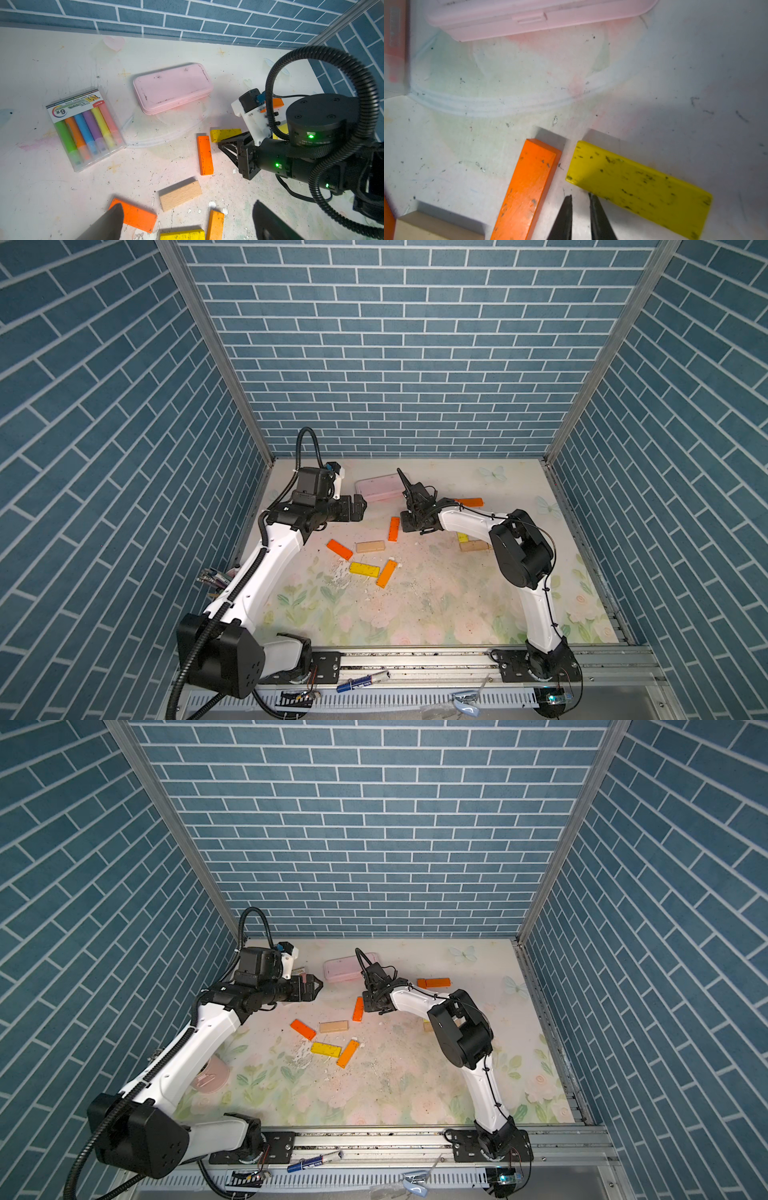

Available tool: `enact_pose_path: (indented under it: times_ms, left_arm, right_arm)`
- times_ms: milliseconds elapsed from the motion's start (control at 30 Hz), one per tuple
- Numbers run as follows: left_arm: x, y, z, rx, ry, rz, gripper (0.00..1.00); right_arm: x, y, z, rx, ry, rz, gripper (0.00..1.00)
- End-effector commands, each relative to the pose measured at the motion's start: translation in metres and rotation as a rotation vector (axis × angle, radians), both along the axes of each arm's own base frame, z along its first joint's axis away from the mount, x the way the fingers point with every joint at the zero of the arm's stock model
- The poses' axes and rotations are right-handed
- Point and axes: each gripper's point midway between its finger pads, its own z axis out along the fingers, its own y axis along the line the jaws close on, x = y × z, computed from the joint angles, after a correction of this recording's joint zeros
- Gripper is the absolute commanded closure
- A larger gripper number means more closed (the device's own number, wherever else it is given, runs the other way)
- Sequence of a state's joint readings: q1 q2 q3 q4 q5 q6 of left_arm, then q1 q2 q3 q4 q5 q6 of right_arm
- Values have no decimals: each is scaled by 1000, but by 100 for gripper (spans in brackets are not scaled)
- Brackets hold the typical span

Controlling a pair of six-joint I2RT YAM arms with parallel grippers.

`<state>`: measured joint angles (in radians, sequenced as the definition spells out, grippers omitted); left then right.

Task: Assemble the number 6 with building blocks
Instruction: Adjust the building block at the center of the board.

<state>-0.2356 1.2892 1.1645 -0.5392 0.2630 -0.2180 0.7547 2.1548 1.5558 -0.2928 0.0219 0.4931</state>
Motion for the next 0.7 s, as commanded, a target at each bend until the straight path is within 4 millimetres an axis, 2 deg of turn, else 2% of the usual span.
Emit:
enact_pose_path:
  times_ms: [0, 100, 233, 400, 533, 667]
  left_arm:
    - [3, 4, -4, -10, 10, 25, 3]
    - [3, 4, -4, -13, 9, 27, 3]
    - [4, 9, -6, 1, 12, 55, 3]
    - [6, 17, -13, 40, 29, 89, 4]
    - [7, 9, -33, 39, 92, 78, 10]
    - [3, -14, -61, 106, 173, 16, 13]
  right_arm:
    - [-5, -8, 14, -20, 0, -24, 81]
    - [-12, -13, 21, -24, 10, -54, 77]
    - [-22, -17, 32, -54, 9, -96, 66]
    - [-29, -27, 49, -23, 7, -177, 62]
    - [-34, -50, 70, -4, -62, -217, 61]
    - [-45, -83, 79, 23, -110, -244, 61]
